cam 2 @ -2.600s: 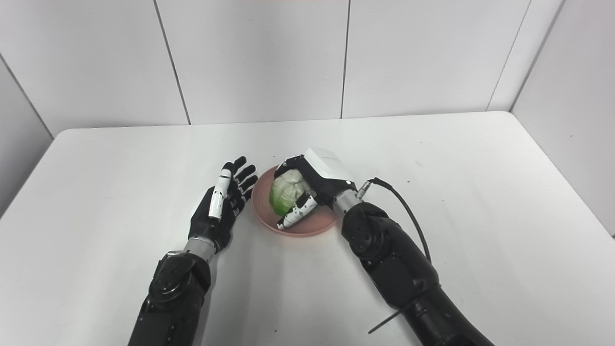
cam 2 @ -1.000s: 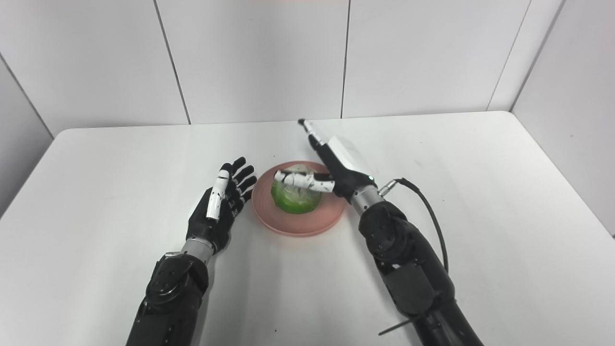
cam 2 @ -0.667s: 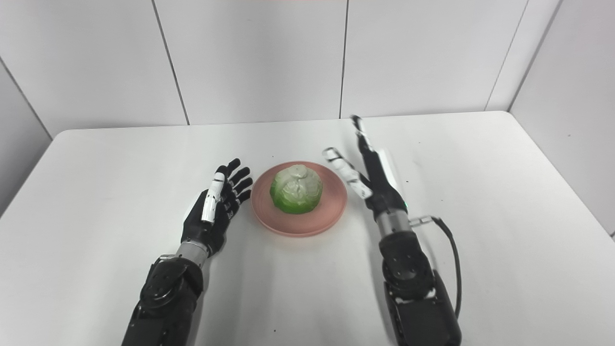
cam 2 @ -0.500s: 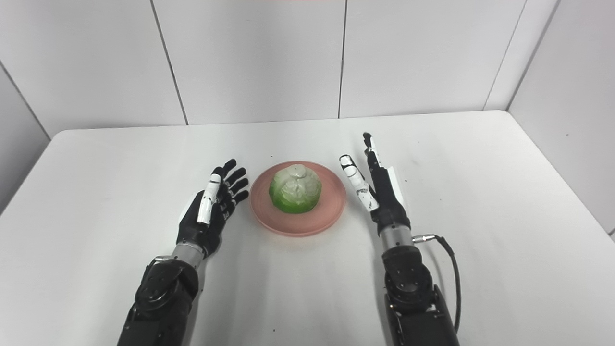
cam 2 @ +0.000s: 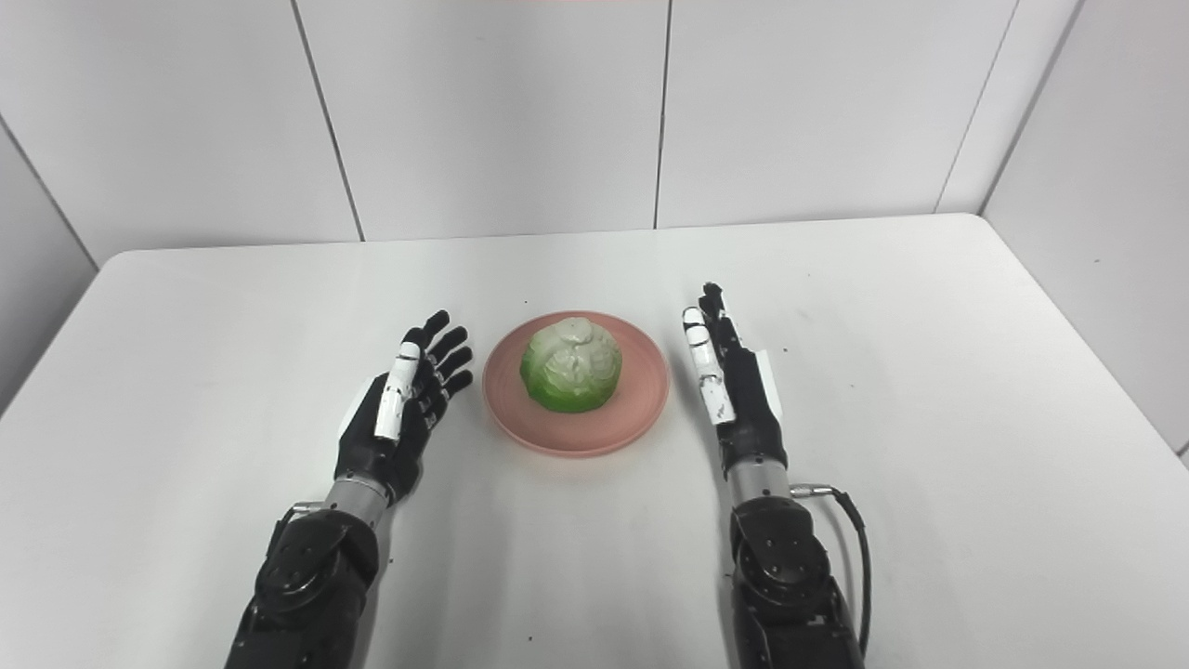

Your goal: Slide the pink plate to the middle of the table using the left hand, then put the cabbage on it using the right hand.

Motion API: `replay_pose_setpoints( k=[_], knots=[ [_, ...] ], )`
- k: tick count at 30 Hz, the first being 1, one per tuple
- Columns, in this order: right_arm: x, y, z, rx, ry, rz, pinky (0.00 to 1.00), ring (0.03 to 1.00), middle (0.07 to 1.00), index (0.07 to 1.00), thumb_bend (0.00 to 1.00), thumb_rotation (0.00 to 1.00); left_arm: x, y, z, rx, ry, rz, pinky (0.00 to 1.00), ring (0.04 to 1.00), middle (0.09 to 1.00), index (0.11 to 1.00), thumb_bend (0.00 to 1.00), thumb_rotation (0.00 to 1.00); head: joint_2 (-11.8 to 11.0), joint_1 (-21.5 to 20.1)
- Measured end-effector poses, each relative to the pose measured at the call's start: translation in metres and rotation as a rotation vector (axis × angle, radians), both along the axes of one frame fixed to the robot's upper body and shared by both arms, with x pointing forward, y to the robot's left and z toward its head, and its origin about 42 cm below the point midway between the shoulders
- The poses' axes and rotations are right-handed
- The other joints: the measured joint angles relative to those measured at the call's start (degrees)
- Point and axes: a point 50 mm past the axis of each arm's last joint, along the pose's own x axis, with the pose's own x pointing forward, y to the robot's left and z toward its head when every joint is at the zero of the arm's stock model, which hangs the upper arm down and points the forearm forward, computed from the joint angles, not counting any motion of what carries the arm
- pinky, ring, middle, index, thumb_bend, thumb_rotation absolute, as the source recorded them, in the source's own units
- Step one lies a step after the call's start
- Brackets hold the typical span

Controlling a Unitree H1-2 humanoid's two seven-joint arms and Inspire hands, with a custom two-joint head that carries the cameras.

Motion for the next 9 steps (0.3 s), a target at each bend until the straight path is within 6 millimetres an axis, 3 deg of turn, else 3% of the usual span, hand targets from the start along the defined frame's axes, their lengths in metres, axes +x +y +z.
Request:
replay_pose_setpoints(
  k=[9],
  knots=[
    [0.0007,0.0013,-0.0048,0.004,0.019,0.010,0.93,0.949,0.958,0.964,0.24,1.00,0.0003,0.0007,-0.0025,-0.001,-0.006,-0.002,0.96,0.936,0.937,0.935,0.47,1.00,-0.44,0.00]
  ],
)
